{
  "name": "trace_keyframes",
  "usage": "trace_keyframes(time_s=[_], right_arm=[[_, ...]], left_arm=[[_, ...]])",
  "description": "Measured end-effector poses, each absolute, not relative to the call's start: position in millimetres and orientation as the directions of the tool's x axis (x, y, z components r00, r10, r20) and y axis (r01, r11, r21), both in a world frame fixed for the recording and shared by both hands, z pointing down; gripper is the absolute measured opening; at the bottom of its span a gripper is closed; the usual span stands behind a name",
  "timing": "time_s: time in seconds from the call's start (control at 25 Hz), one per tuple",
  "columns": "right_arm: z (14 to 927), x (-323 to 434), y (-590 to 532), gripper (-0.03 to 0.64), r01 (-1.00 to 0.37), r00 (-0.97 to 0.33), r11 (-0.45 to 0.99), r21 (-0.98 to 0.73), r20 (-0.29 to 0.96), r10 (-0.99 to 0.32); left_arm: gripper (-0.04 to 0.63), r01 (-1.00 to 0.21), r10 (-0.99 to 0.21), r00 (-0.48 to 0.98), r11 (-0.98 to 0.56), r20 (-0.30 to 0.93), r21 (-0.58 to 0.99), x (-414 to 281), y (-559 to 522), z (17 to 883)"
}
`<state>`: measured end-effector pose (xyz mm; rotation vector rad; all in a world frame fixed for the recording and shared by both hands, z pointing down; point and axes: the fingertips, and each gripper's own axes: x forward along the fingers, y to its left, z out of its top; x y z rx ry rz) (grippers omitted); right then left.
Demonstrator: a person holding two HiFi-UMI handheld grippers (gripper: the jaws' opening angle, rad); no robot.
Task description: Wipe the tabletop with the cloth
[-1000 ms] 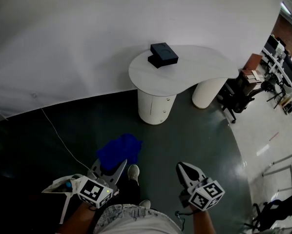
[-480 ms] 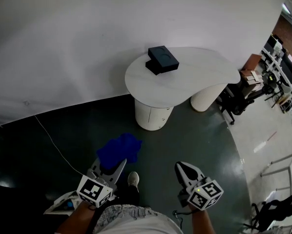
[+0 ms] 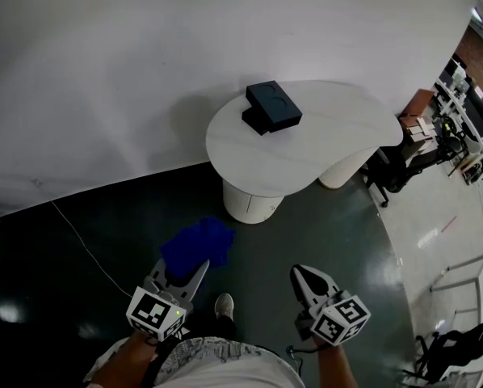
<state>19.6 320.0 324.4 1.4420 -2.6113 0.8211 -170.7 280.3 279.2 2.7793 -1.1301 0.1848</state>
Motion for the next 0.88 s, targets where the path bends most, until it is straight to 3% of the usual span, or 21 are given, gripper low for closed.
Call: trace_keyframes(time_s=[0.88], right_arm=[[321,28,205,0.006,-0.814,-0.53,0.393,-0.427,0.269,-0.804]], left_arm=[[0.077,-0.677,-0.661,0.733,-0.732,0.163,0.075,-172,164,284]])
